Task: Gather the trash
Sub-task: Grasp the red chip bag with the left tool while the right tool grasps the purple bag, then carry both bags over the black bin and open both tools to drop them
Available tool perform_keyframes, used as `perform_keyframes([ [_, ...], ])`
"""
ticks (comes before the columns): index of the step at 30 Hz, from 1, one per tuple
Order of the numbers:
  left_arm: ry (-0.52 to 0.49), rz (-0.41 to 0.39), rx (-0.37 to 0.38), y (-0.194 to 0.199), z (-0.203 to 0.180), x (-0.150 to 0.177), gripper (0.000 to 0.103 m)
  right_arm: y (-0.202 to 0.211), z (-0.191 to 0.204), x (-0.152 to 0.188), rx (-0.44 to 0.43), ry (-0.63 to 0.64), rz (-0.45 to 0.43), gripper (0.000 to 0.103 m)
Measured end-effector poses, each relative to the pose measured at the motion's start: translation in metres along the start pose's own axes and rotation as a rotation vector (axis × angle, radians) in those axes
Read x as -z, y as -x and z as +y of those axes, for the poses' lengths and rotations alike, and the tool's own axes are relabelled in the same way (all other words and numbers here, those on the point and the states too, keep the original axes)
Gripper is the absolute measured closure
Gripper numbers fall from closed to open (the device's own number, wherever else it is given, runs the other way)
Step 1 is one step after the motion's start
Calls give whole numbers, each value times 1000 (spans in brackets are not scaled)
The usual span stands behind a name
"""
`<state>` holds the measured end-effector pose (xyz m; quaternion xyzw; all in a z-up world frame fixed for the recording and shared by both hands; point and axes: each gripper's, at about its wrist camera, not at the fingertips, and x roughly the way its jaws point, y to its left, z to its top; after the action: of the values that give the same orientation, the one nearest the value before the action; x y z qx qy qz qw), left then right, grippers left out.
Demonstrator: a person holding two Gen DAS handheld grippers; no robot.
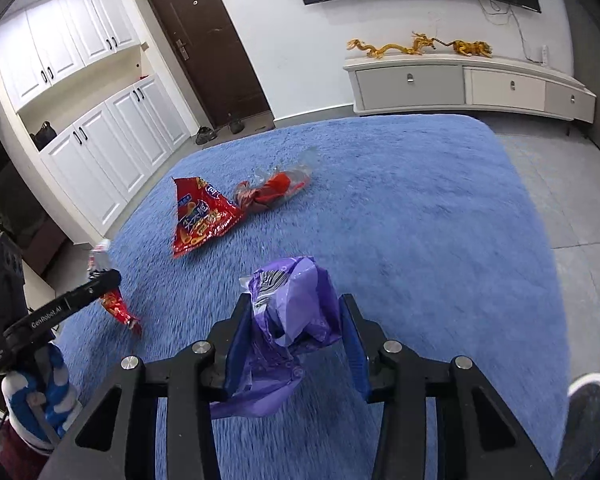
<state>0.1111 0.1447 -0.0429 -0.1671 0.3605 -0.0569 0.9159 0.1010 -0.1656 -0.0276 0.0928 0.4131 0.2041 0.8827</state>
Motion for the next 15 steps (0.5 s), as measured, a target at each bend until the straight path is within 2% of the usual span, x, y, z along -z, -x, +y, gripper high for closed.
perform_keyframes([
  [15, -31, -51, 48, 79, -14, 26, 81, 86, -5, 36, 23, -51, -87, 63],
])
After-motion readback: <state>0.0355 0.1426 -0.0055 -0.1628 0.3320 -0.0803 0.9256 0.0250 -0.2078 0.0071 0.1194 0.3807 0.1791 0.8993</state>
